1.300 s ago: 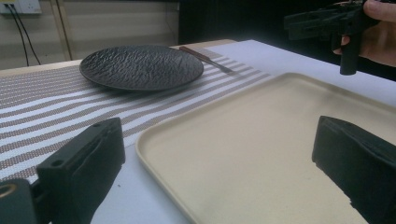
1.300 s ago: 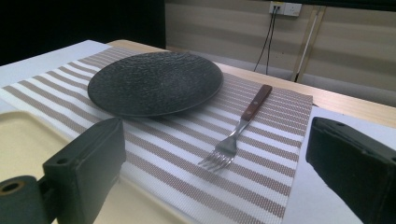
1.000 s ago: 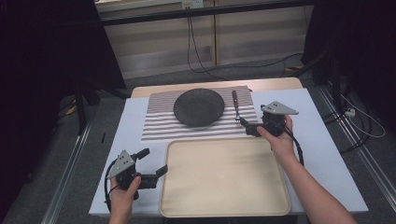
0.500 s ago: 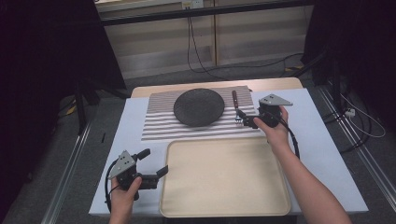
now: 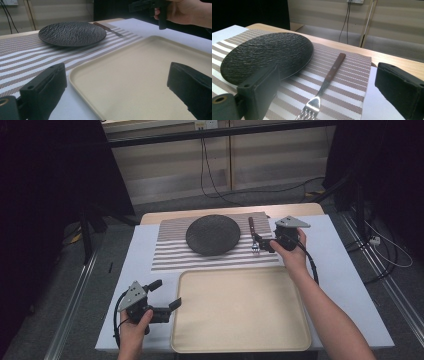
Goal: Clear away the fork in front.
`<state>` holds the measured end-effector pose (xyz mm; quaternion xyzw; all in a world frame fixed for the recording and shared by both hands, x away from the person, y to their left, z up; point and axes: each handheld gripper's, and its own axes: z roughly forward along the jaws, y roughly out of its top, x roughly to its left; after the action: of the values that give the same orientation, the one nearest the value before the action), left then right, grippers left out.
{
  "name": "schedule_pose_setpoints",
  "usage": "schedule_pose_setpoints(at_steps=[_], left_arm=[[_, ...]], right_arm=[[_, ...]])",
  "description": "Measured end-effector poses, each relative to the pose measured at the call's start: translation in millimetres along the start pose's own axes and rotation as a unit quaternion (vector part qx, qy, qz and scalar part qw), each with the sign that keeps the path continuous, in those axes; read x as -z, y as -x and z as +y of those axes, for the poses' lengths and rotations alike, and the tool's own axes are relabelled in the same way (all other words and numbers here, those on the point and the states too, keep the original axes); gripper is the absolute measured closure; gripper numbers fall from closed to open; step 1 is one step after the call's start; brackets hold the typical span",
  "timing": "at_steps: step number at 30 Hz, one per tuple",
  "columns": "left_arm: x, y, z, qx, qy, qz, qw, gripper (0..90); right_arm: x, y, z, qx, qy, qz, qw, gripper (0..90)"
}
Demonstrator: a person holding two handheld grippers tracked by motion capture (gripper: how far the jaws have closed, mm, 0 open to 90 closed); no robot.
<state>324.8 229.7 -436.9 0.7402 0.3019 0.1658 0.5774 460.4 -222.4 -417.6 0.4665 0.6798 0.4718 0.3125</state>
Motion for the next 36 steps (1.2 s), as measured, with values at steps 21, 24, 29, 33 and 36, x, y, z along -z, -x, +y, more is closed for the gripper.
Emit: schedule_pose_setpoints(at_steps=[21,24,29,33,36], left_arm=[[-0.8,-0.9,0.0,0.002,0.000,0.001,1.0000,2.7],[-0.7,-1.0,0.0,0.002,0.000,0.001,1.0000,2.7],[-1.3,-1.1,-0.1,-0.001,-0.002,-0.001,1.0000,2.7],[-0.6,-1.4,0.1,0.001,0.000,0.003,1.0000,2.7],[0.1,-1.8,0.4,0.001,0.000,0.005,1.0000,2.7]], right_arm=[[-31.8,2.1,4.6,0.010,-0.042,0.004,0.9991,6.6],[-35.4,1.1,5.3,0.009,-0.047,0.004,0.9988,6.2],[-48.2,2.1,5.5,0.008,-0.074,-0.005,0.9972,13.0],[-58.0,3.7,4.8,0.008,-0.106,-0.019,0.9941,20.9],[-64.2,4.5,4.9,0.004,-0.111,-0.027,0.9935,24.2]])
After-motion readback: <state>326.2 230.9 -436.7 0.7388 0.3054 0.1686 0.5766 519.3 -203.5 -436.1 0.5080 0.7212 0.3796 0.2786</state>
